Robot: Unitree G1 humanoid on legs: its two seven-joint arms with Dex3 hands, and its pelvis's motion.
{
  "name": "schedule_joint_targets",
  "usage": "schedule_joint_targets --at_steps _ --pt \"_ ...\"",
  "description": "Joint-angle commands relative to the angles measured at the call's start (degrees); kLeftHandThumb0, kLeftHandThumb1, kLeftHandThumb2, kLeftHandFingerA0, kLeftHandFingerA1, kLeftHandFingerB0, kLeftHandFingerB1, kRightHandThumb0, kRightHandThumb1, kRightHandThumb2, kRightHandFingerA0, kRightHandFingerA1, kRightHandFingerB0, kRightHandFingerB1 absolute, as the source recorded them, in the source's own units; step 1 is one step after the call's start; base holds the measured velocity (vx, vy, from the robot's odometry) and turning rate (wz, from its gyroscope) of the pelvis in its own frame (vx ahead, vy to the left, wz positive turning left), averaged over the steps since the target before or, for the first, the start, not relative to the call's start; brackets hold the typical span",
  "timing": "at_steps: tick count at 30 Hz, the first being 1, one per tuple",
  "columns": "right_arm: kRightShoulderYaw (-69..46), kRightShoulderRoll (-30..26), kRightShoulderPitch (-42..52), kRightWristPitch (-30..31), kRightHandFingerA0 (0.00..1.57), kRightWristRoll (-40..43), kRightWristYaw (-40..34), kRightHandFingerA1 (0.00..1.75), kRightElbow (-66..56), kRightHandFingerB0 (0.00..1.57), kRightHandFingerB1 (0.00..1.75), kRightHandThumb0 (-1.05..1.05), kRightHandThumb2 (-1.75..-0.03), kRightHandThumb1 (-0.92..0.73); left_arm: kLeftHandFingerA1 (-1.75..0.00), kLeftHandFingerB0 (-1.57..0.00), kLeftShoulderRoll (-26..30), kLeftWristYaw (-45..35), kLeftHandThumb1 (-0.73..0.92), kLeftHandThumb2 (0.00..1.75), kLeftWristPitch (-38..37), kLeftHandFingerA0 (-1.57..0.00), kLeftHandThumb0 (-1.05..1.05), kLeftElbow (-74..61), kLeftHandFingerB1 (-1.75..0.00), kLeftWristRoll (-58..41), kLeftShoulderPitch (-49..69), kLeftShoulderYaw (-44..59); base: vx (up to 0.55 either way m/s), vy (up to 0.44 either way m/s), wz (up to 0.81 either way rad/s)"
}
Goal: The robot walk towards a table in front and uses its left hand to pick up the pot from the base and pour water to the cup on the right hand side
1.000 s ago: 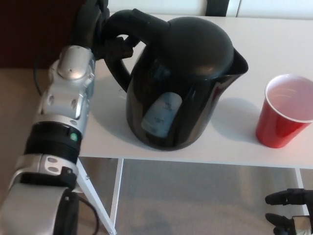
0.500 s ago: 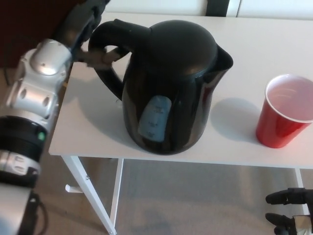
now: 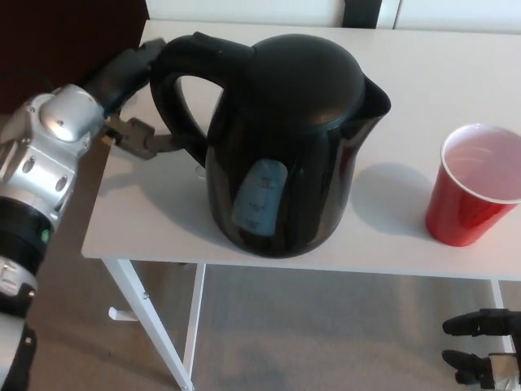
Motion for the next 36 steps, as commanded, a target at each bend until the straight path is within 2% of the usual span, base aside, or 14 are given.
schedule_joint_targets --at_steps 1,4,6,7,13,15,18,19,24,26,29,32,33,36 --pt "-0.33 -0.53 -0.31 0.6 0.95 0.33 0.54 0.78 -0.38 0.75 0.62 -0.53 -0.54 -0.31 -0.09 0.0 3.93 -5.82 0.38 0.75 -0.14 0.0 -0.62 -2.58 -0.05 1.4 0.76 -0.23 0.0 0.0 0.0" --pt "-0.18 -0.62 -0.35 0.6 0.95 0.17 0.68 0.76 -0.44 0.76 0.62 -0.52 -0.53 -0.32 -0.09 0.0 7.06 -8.39 0.39 0.76 0.9 0.0 -0.64 -7.93 -0.03 -0.45 2.83 1.74 0.0 0.0 0.0" --pt "-0.37 -0.88 -0.05 0.54 0.86 0.34 1.08 0.8 -0.38 0.67 0.67 -0.57 -0.76 -0.21 -0.04 0.0 8.83 -10.23 0.42 0.77 3.33 0.0 -0.7 -12.32 0.0 -2.16 4.61 3.67 0.0 0.0 0.0" --pt "-0.4 -0.83 -0.06 0.71 0.97 0.33 0.92 0.75 -0.28 0.74 0.61 -0.49 -0.53 -0.31 0.0 0.0 10.26 -10.74 0.48 0.6 3.28 0.0 -0.69 -15.06 0.0 -2.83 5.98 5.08 0.0 0.0 0.0" --pt "-0.28 -1.04 0.46 0.91 0.99 0.05 0.83 0.74 0.36 0.77 0.61 -0.5 -0.53 -0.3 0.0 0.0 17.67 -13.71 0.55 0.57 -1.25 0.0 -0.87 -24.67 0.0 -9.35 14.75 17.2 0.0 0.0 0.0" --pt "-0.21 -1.14 0.95 1.24 0.97 -0.08 0.55 0.81 0.53 0.67 0.67 -0.52 -0.74 -0.19 0.0 0.0 18.38 -13.76 0.49 0.61 -0.2 0.0 -0.94 -26.3 0.0 -12.95 17.54 22.61 0.0 0.0 0.0" --pt "-0.29 -1.33 2.07 0.67 0.99 0.0 0.87 0.75 0.66 0.78 0.62 -0.51 -0.52 -0.29 0.0 0.0 18.27 -15.5 0.49 0.56 0.65 0.0 -0.83 -28.12 0.0 -19.93 24.04 32.13 0.0 0.0 0.0" --pt "-0.18 -1.44 2.72 0.51 0.91 -0.13 0.81 0.79 0.71 0.68 0.67 -0.53 -0.74 -0.17 0.0 0.0 17.94 -15.94 0.49 0.56 0.84 0.0 -0.8 -28.89 0.0 -22.34 27.91 36.59 0.0 0.0 0.0" --pt "-2.98 -1.05 4.84 0.76 0.88 2.39 0.4 0.81 1.11 0.66 0.68 -0.52 -0.74 -0.19 -0.05 0.0 13.04 -13.6 0.4 0.74 -4.07 0.0 -0.65 -25.3 0.0 -24.15 41.99 46.24 0.0 0.0 0.0" --pt "-4.76 -0.94 5.47 0.02 0.91 3.83 0.89 0.78 1.0 0.75 0.67 -0.49 -0.58 -0.26 -0.14 0.0 9.75 -9.53 0.39 0.72 -8.13 0.0 -0.61 -21.8 -0.05 -21.46 48.07 47.11 0.0 0.0 0.0" --pt "-7.02 -0.98 6.59 -0.25 0.85 5.15 1.01 0.82 0.93 0.72 0.71 -0.59 -0.75 -0.17 -0.25 0.0 5.84 -4.8 0.37 0.74 -9.38 0.0 -0.52 -18.07 -0.18 -18.92 51.72 46.59 0.0 0.0 0.0" --pt "-8.38 -0.55 8.26 -0.64 0.84 5.37 0.5 0.81 1.06 0.73 0.71 -0.59 -0.74 -0.15 -0.26 -0.08 1.21 4.43 0.59 0.66 -11.72 -0.09 -0.42 -8.57 -0.24 -14.24 55.32 44.92 0.0 0.0 0.0" --pt "-8.52 -0.02 9.2 -0.98 0.84 5.1 -0.36 0.79 1.16 0.72 0.7 -0.65 -0.76 -0.2 -0.49 0.0 -0.27 7.12 0.66 1.07 -12.06 -0.01 -0.2 -3.95 -0.47 -13.14 56.19 44.05 0.0 0.0 0.0" --pt "-9.19 0.89 10.54 -1.13 0.87 5.14 -1.29 0.82 1.16 0.69 0.69 -0.6 -0.75 -0.17 -0.5 0.0 -1.06 10.39 0.69 1.09 -14.36 -0.02 -0.18 3.14 -0.47 -10.99 56.29 41.84 0.0 0.0 0.0"
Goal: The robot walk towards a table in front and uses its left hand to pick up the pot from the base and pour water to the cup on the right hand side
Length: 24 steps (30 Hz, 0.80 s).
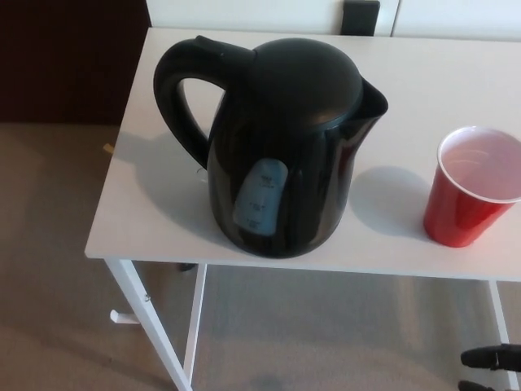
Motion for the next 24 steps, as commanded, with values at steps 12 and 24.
schedule_joint_targets --at_steps 12,24 --pt "-5.29 -0.56 2.13 0.0 0.88 3.71 -1.88 0.84 0.27 0.68 0.7 -0.53 -0.75 -0.18 -0.62 -0.13 -1.09 21.3 0.48 0.93 -13.11 -0.42 -0.24 35.27 -0.48 9.84 -2.27 -11.98 0.0 0.0 0.0" --pt "-5.27 -0.9 -0.06 0.31 0.84 3.29 -1.76 0.83 0.13 0.68 0.72 -0.59 -0.76 -0.16 -0.35 -0.31 1.02 21.8 0.66 0.6 -17.6 -0.36 -0.35 39.33 -0.32 11.88 -4.42 -19.36 0.0 0.0 0.0"
